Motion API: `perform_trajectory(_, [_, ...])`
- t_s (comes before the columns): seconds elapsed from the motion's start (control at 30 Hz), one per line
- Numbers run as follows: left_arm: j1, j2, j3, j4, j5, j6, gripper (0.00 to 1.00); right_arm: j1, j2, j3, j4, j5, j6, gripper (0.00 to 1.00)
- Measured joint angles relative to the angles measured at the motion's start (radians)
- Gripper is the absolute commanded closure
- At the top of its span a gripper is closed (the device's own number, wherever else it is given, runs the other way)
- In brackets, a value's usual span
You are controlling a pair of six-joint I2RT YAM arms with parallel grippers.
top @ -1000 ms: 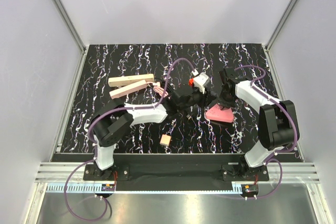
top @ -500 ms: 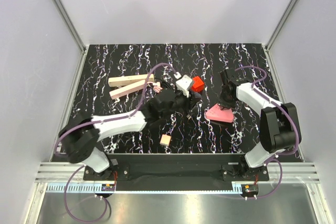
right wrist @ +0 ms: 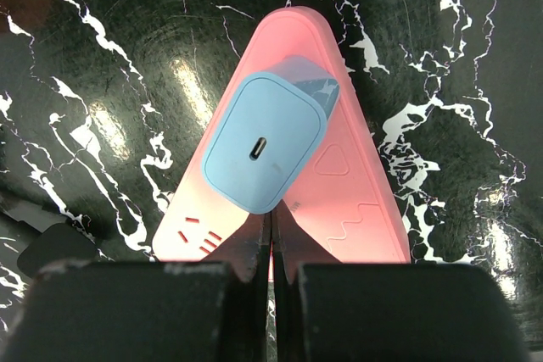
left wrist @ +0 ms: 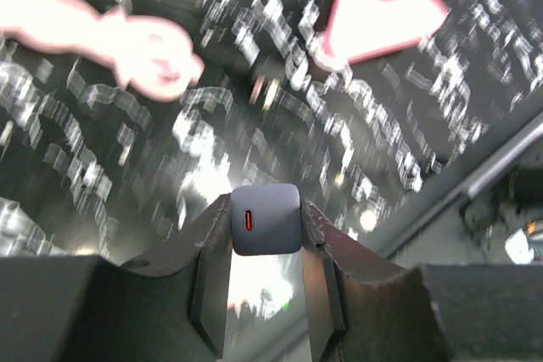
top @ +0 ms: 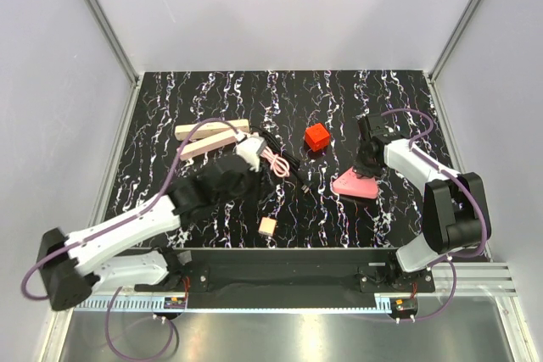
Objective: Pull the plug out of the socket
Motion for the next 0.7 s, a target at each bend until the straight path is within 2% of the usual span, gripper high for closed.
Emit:
perform_trajectory(0.13, [0.027, -0.098, 0.016, -0.222, 0.011, -0.034, 1.00, 0.002, 0.000, 0.000, 0.001, -0.003, -0.008, 1.00])
perform_trajectory(0.3, [0.041, -0.075, 0.068, -0.425, 0.034, -0.055, 1.00, 0.005, -0.003, -0.003, 0.005, -0.004, -0.013, 1.00])
perform_trajectory(0.47, [0.055, 0.015, 0.070, -0.516, 0.057, -0.057, 1.00, 0.006, -0.003, -0.004, 0.006, -0.003, -0.019, 1.00])
perform_trajectory(0.7, [0.063, 0.194, 0.070, -0.540, 0.122, -0.006, 1.00, 0.008, -0.004, -0.005, 0.008, -0.003, -0.024, 1.00])
